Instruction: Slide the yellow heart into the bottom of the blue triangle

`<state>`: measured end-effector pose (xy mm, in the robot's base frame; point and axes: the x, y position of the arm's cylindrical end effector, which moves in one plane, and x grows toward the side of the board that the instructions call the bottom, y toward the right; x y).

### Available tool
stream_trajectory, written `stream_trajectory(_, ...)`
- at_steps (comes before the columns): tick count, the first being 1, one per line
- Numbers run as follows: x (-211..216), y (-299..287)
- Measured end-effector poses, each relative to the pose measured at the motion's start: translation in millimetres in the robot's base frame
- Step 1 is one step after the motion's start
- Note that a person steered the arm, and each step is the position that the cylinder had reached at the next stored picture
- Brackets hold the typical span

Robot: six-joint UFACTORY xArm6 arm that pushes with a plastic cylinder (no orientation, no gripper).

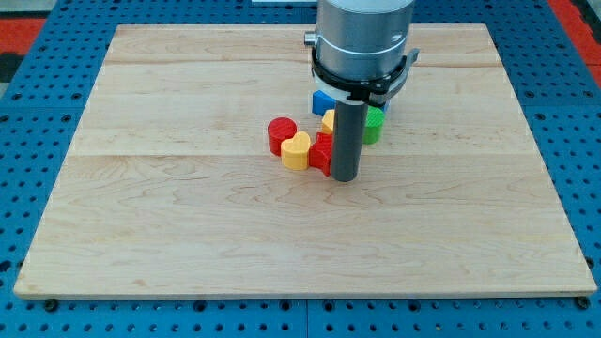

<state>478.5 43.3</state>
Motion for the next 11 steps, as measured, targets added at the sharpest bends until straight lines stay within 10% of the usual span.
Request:
stream_trajectory(4,9.4,-106.3)
stream_trajectory(11,-71.7,-24.4)
